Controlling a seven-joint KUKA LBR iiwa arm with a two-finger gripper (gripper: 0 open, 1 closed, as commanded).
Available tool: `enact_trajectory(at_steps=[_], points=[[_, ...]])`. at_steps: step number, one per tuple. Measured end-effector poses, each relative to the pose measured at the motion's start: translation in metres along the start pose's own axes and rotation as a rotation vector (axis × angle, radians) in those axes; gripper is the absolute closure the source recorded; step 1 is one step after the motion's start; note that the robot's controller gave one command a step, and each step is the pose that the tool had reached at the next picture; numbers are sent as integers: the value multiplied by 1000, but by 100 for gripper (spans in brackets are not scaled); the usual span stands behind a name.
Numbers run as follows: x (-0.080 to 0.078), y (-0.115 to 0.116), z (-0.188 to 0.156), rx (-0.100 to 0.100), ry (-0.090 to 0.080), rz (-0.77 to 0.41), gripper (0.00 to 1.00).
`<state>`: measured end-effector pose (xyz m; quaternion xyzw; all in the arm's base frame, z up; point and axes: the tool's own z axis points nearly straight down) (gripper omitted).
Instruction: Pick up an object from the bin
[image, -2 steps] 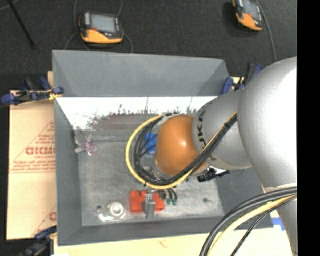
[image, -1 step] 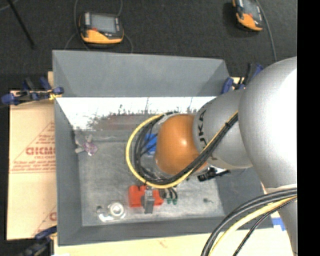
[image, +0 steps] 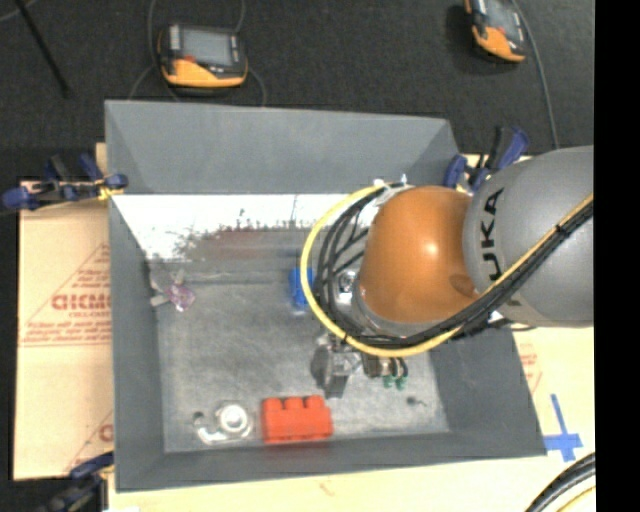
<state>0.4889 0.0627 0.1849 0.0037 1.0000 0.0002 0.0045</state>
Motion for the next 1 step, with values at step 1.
enact_trajectory(at_steps=[1], points=[[1, -23, 28, 1, 9, 124, 100]])
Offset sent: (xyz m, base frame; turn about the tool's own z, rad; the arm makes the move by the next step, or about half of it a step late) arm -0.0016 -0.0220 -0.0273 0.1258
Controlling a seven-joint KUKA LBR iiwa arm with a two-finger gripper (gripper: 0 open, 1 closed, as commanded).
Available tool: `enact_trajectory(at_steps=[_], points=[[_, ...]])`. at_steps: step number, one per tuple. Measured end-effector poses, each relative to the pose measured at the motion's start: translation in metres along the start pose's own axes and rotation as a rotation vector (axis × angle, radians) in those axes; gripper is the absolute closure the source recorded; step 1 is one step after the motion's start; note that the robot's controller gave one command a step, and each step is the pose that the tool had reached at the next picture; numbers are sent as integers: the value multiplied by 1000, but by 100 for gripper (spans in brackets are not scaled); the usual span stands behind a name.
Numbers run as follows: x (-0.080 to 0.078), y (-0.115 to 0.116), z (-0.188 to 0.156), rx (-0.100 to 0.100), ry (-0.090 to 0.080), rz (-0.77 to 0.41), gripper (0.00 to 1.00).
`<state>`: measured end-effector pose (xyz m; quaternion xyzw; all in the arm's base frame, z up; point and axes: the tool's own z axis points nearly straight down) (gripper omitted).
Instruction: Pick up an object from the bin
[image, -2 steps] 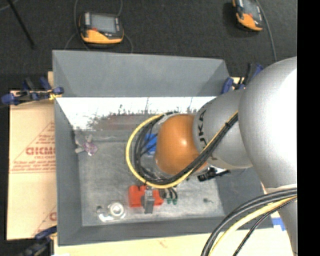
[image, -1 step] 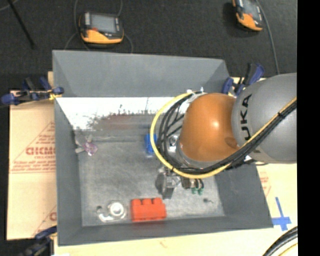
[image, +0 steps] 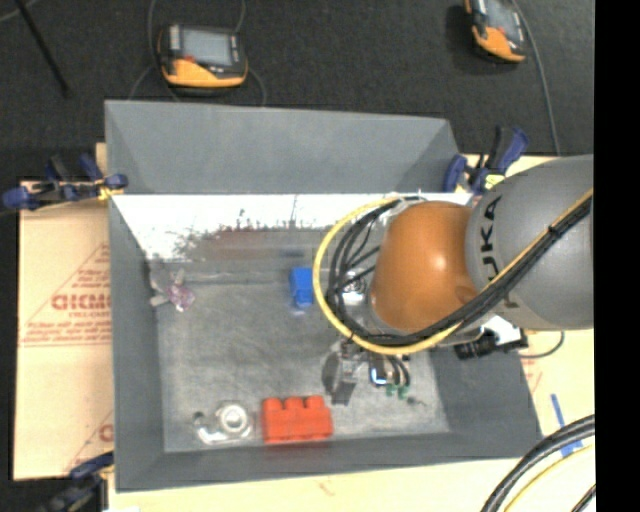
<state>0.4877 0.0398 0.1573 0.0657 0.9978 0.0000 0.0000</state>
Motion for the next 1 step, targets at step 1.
enact_trajectory(at_steps=[1], points=[[0, 1, -1, -1, -1, 1, 0]])
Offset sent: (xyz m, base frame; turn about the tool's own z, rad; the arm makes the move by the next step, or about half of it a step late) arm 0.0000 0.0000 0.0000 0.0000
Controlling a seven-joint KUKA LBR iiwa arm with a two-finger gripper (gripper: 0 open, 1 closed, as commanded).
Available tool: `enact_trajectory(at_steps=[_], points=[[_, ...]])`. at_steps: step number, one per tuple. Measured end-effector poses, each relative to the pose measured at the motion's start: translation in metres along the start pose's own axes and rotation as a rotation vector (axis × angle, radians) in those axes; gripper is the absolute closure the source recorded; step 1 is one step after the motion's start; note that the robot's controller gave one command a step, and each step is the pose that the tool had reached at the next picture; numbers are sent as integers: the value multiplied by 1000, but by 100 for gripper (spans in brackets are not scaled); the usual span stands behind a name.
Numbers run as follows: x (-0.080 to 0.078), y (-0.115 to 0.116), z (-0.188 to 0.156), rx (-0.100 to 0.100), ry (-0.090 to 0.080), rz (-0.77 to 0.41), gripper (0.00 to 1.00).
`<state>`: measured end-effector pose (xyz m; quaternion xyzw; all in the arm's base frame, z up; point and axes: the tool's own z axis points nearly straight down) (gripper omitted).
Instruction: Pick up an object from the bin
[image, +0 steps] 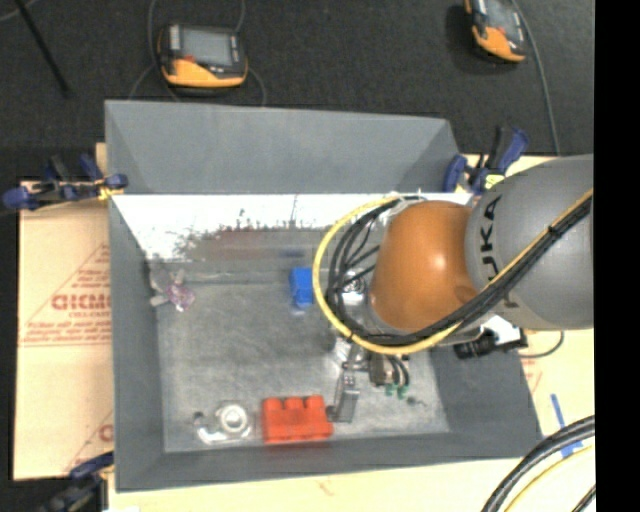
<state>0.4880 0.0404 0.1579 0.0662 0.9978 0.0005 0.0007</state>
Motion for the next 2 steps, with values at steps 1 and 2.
enact_trajectory(at_steps=[1, 2], points=[[0, 0, 0, 0, 0, 1, 100], [0, 0, 0, 0, 0, 2, 0]])
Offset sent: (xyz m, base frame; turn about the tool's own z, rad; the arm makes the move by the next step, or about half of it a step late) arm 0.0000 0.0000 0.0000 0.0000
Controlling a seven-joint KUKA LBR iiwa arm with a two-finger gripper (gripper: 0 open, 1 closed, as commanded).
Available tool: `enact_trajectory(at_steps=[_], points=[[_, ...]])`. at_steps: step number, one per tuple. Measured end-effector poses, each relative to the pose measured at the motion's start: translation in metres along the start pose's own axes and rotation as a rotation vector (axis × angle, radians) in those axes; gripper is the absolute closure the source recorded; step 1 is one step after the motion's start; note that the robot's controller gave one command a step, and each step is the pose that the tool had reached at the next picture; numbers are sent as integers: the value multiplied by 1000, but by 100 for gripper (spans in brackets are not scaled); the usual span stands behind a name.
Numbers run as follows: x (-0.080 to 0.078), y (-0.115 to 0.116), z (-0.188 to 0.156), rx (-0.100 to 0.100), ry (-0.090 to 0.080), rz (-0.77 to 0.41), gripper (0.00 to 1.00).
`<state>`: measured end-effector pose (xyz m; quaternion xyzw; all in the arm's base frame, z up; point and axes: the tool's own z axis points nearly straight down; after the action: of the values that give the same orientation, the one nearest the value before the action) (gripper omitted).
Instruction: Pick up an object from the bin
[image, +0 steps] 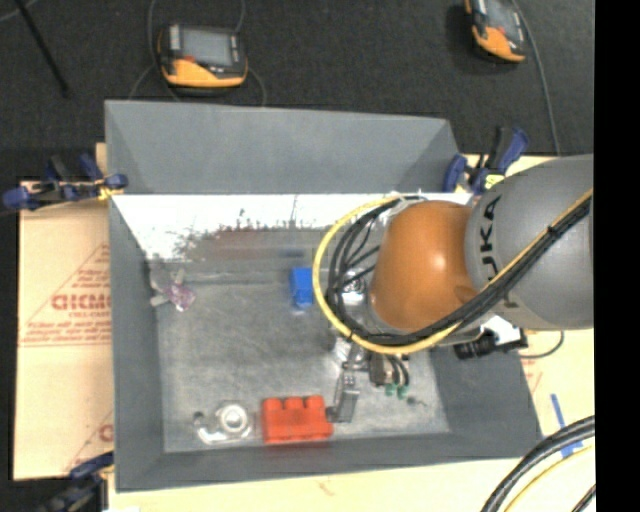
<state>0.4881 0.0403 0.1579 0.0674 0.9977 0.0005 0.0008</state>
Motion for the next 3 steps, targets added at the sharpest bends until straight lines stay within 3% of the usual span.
enact_trajectory(at_steps=[1, 2, 3], points=[[16, 39, 86, 1, 4, 69, 0], [8, 32, 86, -1, -9, -523, 0], [11, 28, 87, -1, -4, -1186, 0]])
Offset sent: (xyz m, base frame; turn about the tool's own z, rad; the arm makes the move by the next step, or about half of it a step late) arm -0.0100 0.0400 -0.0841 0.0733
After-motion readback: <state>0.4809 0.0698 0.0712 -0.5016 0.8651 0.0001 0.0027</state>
